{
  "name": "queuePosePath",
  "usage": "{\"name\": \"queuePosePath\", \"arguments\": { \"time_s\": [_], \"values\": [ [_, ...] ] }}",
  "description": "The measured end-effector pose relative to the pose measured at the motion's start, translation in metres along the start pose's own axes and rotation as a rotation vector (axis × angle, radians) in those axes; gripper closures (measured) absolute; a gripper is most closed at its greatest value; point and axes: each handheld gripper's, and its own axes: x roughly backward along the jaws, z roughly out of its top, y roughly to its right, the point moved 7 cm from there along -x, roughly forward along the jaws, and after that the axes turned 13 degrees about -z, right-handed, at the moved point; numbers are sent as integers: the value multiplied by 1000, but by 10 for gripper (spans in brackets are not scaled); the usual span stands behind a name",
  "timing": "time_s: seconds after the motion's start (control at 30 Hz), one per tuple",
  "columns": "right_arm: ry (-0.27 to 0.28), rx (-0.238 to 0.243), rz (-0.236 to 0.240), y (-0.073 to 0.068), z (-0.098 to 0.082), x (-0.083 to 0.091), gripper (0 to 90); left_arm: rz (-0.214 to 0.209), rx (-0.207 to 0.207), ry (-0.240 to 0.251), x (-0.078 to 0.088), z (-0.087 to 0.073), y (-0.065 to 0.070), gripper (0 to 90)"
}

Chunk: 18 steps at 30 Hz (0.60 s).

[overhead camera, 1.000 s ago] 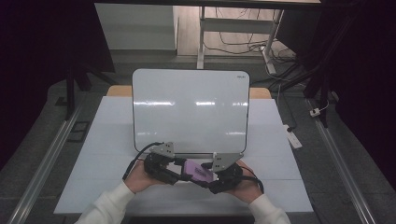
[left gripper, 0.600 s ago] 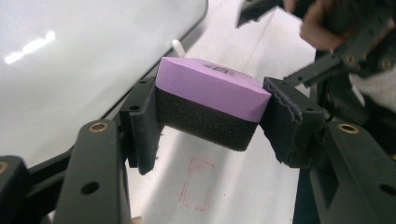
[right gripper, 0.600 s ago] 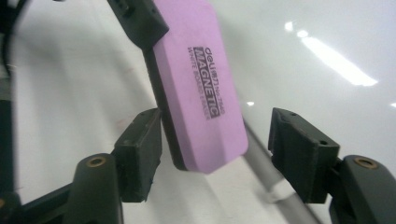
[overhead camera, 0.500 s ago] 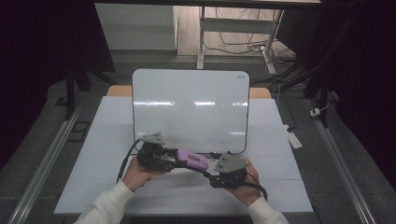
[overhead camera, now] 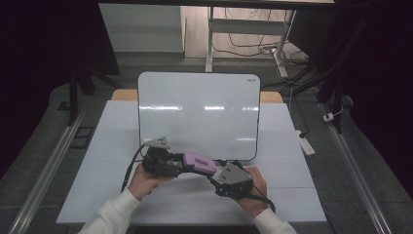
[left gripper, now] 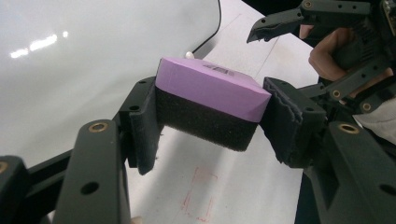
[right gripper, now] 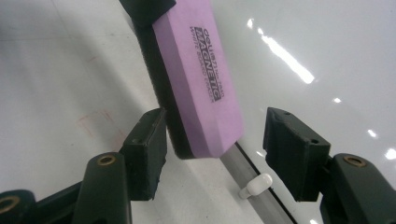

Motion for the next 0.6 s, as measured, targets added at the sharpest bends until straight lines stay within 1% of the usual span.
{"name": "queuePosePath", "arguments": {
  "time_s": [0.17, 0.3, 0.37, 0.43, 0.5, 0.6],
  "values": [
    [-5, 30, -13, -10, 1, -6, 402, -2, 15, 4, -2, -1, -1, 411],
    [-5, 73, -38, -19, 4, -9, 440, -30, 29, 18, -3, 1, 2, 411],
    [-4, 96, -63, -22, 6, -11, 478, -47, 33, 20, -4, 1, 4, 411],
    [-7, 123, -93, -22, 6, -13, 513, -41, 30, 15, -5, 1, 6, 411],
    [-4, 140, -106, -23, 5, -13, 539, -41, 34, 14, -5, 1, 6, 411],
    [2, 190, -137, -24, 5, -12, 574, -43, 37, 19, -5, 2, 5, 408]
  ]
}}
